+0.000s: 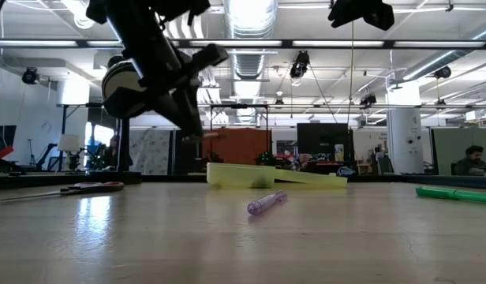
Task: Pick & place school supplies into a supply box
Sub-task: Put the brown pen into the yellow supply box
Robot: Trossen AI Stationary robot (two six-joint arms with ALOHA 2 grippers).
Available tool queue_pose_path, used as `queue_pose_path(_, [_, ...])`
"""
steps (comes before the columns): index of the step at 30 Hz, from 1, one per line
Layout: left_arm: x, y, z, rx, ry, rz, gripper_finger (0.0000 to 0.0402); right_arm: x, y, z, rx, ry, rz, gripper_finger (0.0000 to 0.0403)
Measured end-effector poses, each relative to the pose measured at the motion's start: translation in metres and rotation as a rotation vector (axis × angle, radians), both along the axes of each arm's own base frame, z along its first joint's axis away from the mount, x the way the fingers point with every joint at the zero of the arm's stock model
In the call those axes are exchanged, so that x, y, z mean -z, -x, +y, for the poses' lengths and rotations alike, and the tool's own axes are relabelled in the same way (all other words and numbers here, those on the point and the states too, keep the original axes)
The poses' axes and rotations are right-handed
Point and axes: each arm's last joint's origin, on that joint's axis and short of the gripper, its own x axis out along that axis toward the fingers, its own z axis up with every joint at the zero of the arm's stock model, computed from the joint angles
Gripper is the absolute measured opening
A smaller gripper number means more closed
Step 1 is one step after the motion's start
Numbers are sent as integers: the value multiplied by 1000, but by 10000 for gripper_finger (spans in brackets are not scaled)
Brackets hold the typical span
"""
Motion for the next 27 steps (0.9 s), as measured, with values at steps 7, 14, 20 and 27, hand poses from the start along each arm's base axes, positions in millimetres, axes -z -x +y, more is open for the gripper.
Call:
queue_pose_path(7, [-22, 3, 10, -37, -18, -97, 5, 0, 0, 0, 3, 2, -6, 65])
queue_pose_path(14, [-31, -4, 27, -99, -17, -215, 5, -1, 0, 0, 6, -3, -9, 65])
queue_pose_path(20, [-30, -12, 44, -159, -15, -274, 5, 0, 0, 0, 5, -15, -10, 64])
queue_pose_path(27, [-22, -15, 53, -309, -35, -286, 5, -2, 3, 0, -3, -9, -14, 62])
